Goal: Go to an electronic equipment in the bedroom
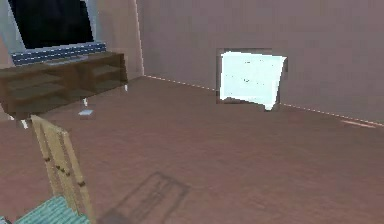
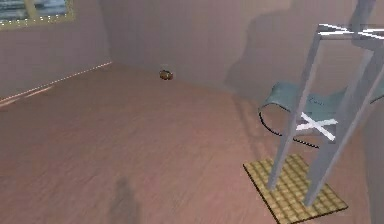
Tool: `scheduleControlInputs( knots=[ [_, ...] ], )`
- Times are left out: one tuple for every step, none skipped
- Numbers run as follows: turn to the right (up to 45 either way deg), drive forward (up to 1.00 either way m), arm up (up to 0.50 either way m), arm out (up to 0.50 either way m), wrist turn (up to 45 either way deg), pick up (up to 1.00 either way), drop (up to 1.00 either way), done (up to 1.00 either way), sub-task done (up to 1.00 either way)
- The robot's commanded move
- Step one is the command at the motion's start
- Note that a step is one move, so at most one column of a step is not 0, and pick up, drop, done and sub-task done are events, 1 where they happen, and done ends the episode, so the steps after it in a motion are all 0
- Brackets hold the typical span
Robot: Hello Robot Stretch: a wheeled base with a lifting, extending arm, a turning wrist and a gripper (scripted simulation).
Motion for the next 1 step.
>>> scheduleControlInputs(
  knots=[
    [0.0,1.00,0.00,0.00,0.0,0.00,0.00,0.00,0.00]
  ],
)
